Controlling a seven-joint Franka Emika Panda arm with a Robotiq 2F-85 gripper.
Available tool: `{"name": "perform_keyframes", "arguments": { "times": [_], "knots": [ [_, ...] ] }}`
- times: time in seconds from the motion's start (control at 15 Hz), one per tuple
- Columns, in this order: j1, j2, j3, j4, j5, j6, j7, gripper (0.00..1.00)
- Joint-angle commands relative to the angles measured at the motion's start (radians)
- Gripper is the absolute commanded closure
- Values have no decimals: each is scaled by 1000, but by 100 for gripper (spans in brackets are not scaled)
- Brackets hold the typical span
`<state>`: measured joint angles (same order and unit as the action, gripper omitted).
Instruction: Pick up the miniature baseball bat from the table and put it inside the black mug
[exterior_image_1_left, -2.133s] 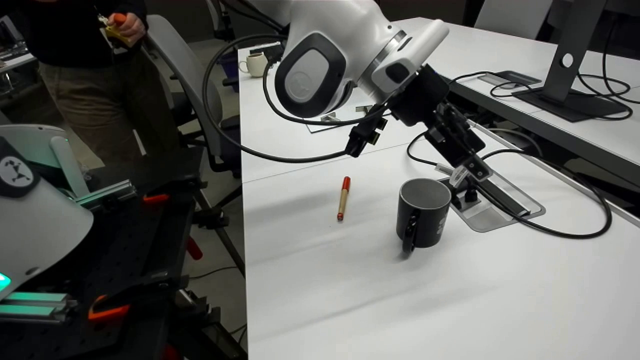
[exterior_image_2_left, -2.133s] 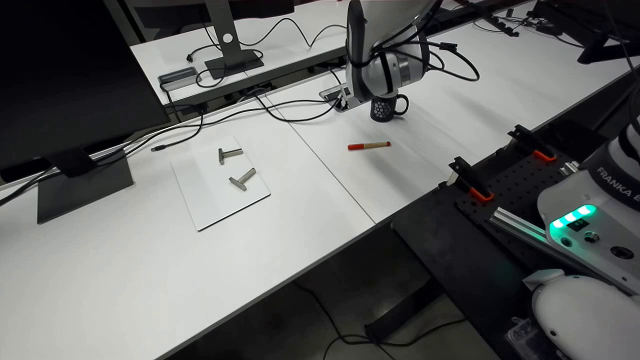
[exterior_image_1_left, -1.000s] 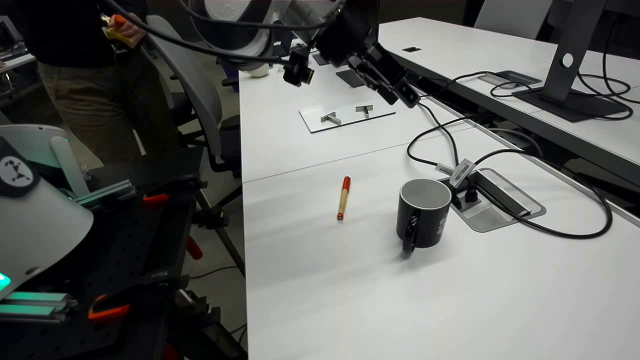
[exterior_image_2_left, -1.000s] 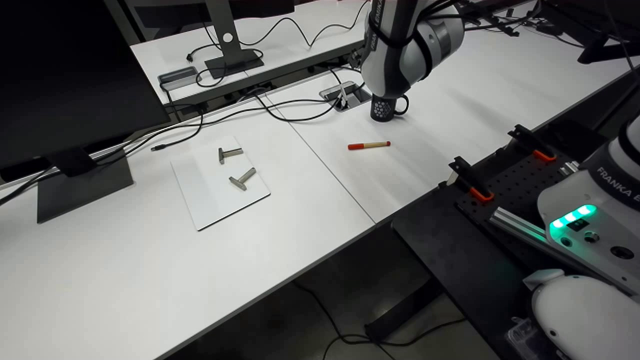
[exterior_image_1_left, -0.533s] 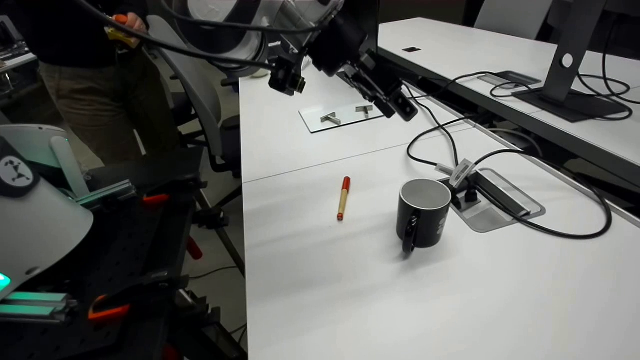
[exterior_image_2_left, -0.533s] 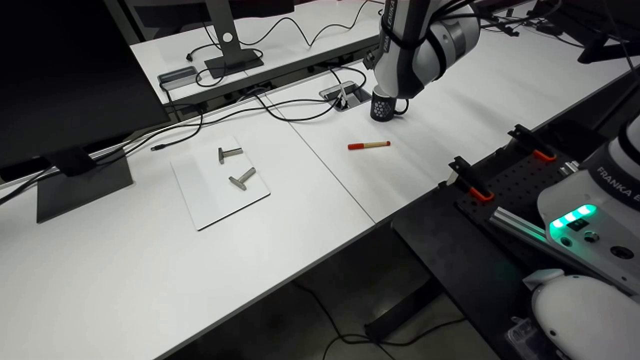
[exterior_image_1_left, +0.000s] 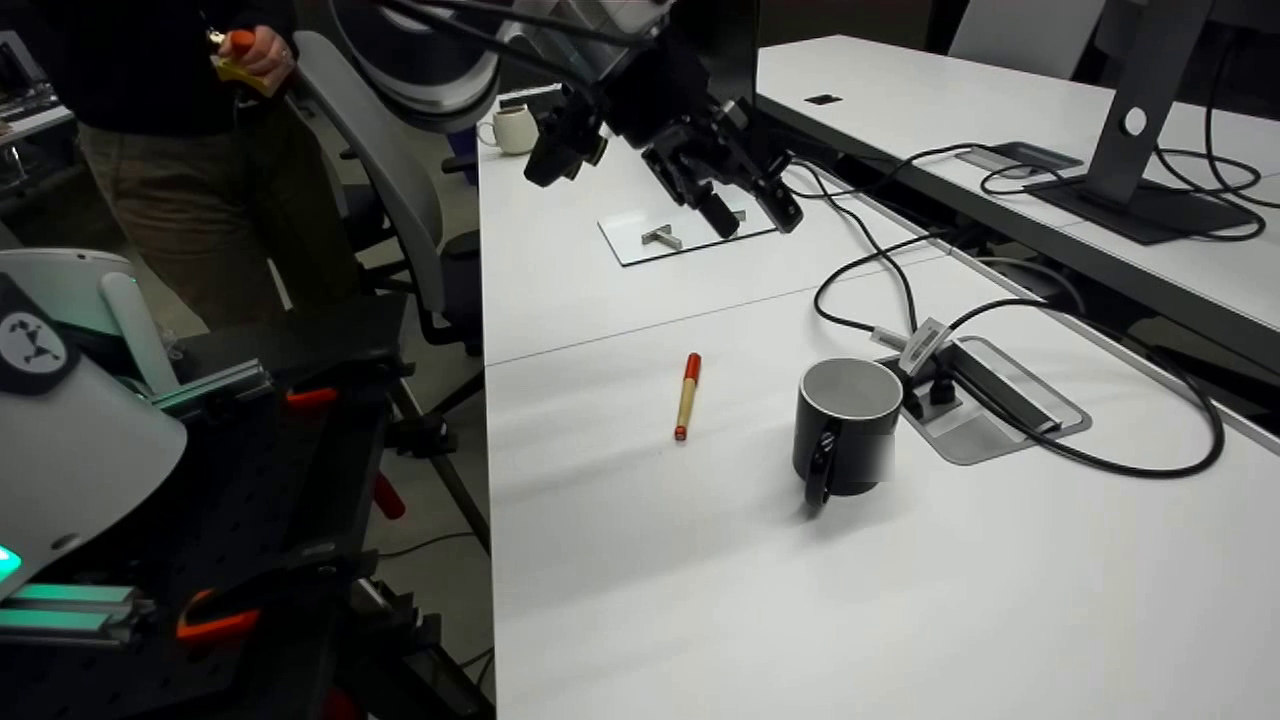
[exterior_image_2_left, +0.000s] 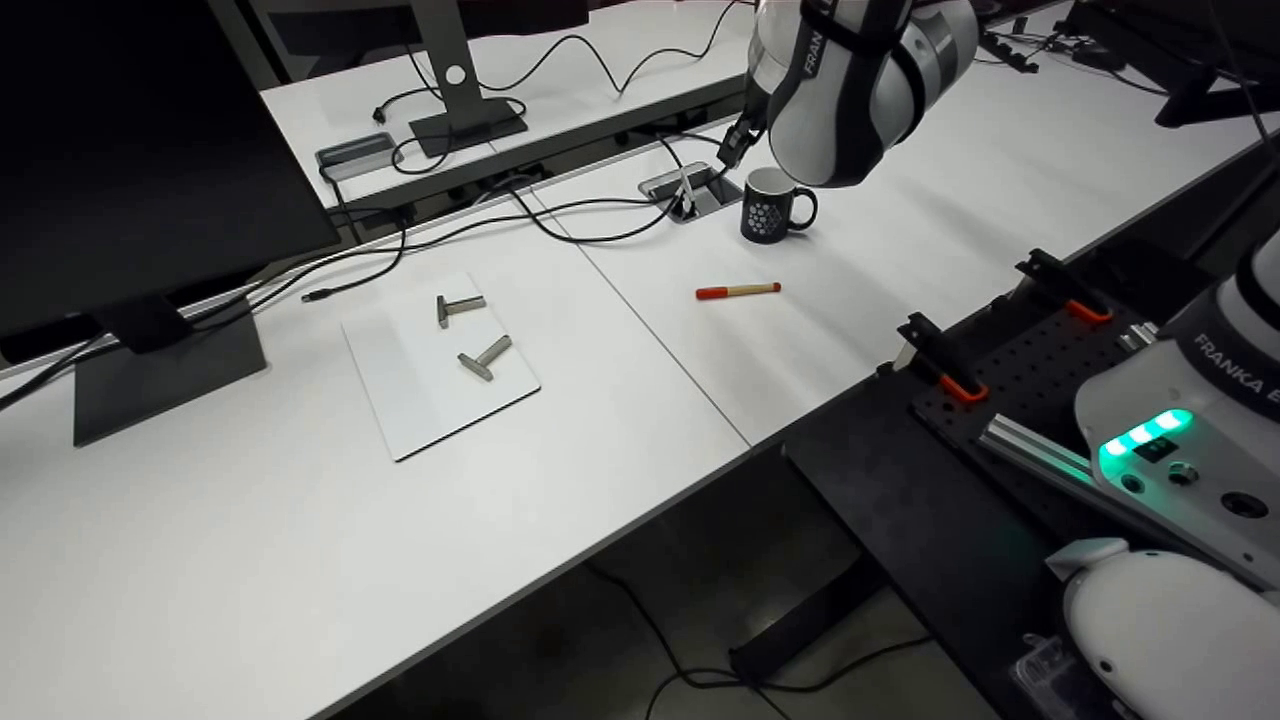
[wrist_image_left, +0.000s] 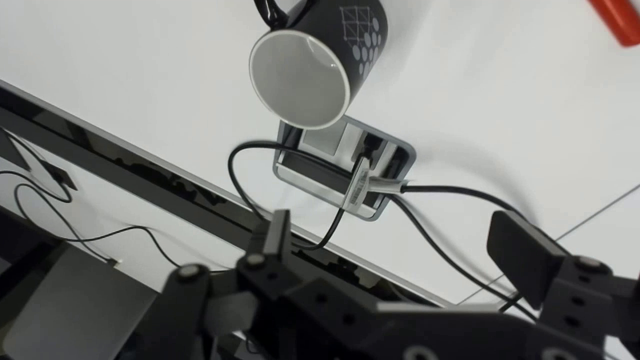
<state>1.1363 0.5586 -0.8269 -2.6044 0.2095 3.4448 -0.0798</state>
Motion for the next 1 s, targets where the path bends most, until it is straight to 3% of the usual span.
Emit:
{"name": "perform_keyframes", "arguments": {
  "times": [0.0, 0.33, 0.47, 0.53, 0.8, 0.93],
  "knots": [
    [-126, -138, 66, -55, -136, -56, -145, 0],
    [-334, -224, 223, -55, -323, -156, -269, 0],
    [-342, -224, 216, -36, -366, -275, -305, 0],
    [-309, -176, 205, -35, -316, -187, -252, 0],
    [-326, -196, 208, -34, -340, -246, -287, 0],
    [-384, -217, 269, -39, -365, -230, -326, 0]
  ]
}}
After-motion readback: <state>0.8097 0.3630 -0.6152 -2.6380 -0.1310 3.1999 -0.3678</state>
